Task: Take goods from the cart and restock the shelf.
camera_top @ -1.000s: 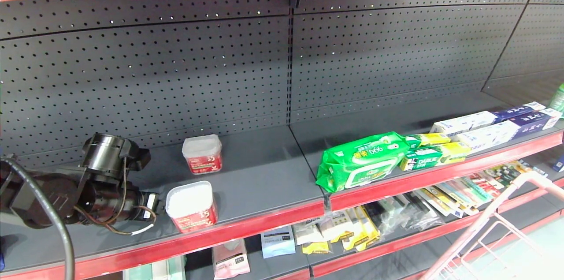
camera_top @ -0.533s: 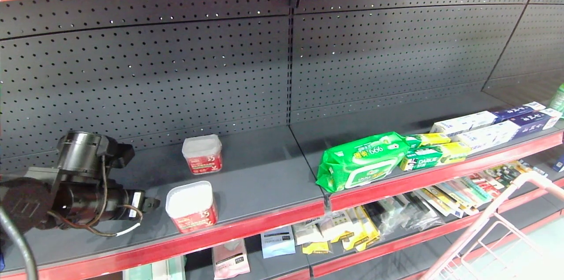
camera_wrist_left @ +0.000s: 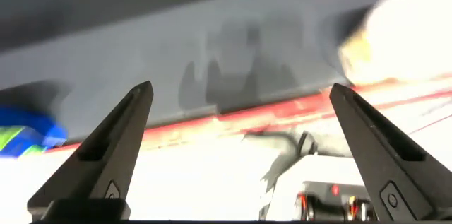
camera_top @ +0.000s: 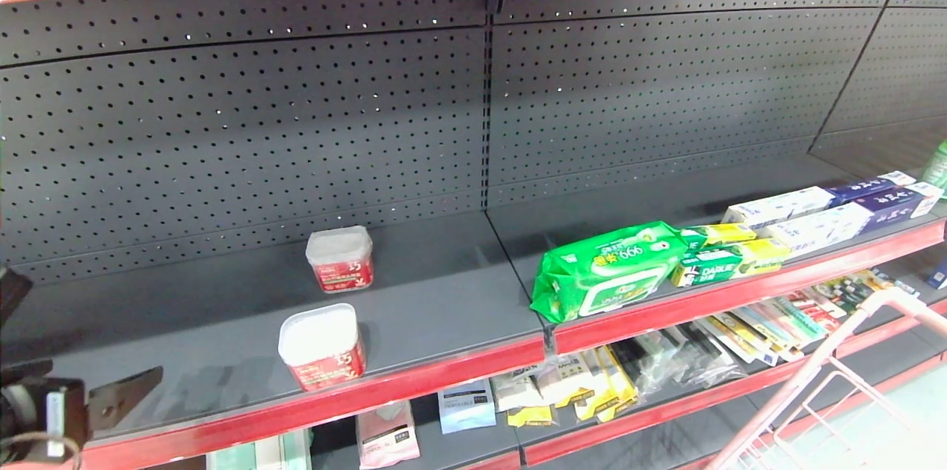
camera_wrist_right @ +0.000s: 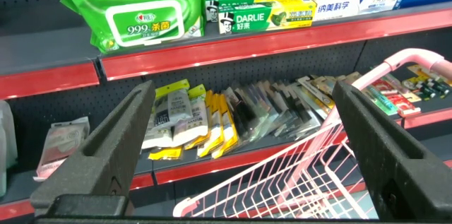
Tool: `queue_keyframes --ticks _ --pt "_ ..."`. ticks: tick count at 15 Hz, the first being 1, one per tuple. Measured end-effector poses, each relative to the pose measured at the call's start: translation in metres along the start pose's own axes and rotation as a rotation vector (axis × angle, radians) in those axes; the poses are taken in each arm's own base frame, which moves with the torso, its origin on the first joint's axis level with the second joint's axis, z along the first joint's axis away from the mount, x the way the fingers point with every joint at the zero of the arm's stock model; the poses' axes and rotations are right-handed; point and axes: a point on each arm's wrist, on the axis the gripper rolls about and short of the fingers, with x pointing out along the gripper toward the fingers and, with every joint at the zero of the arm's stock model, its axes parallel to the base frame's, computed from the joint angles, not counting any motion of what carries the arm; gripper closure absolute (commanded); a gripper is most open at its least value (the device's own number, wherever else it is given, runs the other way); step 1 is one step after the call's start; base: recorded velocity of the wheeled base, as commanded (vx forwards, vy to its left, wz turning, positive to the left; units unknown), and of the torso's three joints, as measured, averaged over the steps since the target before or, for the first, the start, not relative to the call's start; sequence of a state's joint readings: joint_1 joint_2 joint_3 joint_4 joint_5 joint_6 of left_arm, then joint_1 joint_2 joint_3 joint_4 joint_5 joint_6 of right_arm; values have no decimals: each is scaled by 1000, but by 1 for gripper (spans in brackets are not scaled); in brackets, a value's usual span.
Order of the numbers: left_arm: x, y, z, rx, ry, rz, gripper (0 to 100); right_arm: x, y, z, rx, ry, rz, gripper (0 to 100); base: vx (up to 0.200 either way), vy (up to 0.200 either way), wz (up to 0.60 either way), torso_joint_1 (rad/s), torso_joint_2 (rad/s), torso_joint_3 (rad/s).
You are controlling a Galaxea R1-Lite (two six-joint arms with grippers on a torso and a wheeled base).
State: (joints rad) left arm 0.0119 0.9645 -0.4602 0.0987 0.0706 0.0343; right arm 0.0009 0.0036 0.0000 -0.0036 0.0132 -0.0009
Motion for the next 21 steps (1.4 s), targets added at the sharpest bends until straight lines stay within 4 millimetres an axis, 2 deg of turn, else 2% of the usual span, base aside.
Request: queue_keyframes --ticks 2,5,9,13,21 --pt "-31 0 -28 5 -99 -45 0 0 0 0 0 0 1 0 0 0 0 0 0 0" --pt "-58 -1 -68 35 -183 -135 0 0 0 0 0 0 0 0 0 0 0 0 0 0" --pt "-68 -2 -100 115 -288 -150 0 0 0 0 0 0 1 0 0 0 0 0 0 0" --pt "-68 -2 -132 186 -354 -143 0 0 0 0 0 0 0 0 0 0 0 0 0 0" --pt "-70 -2 -141 163 -423 -128 0 0 0 0 0 0 0 0 0 0 0 0 0 0"
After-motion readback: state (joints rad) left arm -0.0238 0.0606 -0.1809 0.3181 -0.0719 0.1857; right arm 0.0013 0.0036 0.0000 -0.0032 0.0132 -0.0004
